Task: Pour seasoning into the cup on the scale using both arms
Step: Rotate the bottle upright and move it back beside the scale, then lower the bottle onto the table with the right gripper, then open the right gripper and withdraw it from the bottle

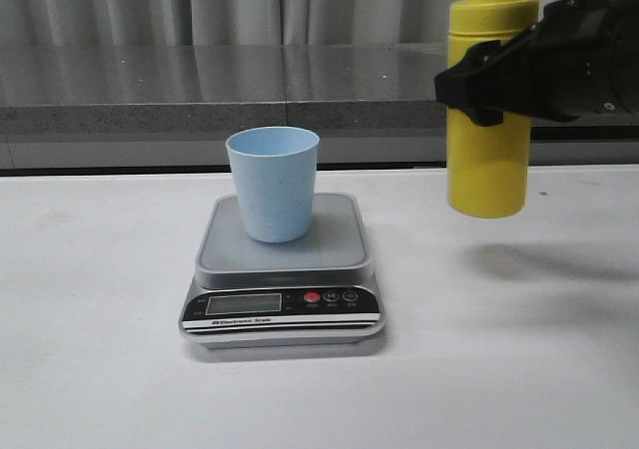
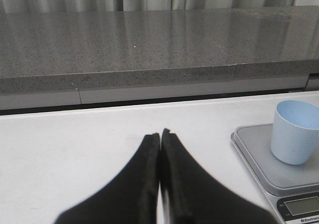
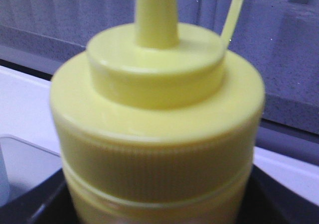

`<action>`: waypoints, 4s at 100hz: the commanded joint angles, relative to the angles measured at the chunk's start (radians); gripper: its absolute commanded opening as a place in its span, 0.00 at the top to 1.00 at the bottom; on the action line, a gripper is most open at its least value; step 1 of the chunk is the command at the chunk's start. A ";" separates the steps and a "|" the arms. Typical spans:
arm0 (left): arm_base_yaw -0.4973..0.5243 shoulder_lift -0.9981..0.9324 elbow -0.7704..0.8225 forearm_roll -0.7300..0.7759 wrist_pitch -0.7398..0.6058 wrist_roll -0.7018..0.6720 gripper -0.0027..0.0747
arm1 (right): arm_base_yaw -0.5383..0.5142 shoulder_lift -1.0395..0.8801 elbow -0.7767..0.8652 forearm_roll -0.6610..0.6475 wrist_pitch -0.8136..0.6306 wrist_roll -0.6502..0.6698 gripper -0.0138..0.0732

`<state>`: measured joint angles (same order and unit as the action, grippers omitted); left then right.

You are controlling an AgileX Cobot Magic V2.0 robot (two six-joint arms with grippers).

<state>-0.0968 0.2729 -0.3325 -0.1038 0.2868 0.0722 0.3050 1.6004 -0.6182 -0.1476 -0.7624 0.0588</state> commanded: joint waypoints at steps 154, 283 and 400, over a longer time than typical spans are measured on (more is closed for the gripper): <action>0.003 0.008 -0.026 -0.009 -0.077 -0.010 0.99 | -0.006 0.227 0.015 -0.111 -0.440 -0.037 0.51; 0.003 0.008 -0.026 -0.009 -0.077 -0.010 0.99 | -0.006 0.227 0.093 -0.061 -0.505 -0.035 0.07; 0.003 0.008 -0.026 -0.009 -0.077 -0.010 0.99 | -0.006 -0.230 0.447 0.135 -0.502 -0.035 0.07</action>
<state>-0.0947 0.2729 -0.3325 -0.1038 0.2868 0.0722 0.3050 1.4763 -0.1881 -0.0350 -1.1402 0.0276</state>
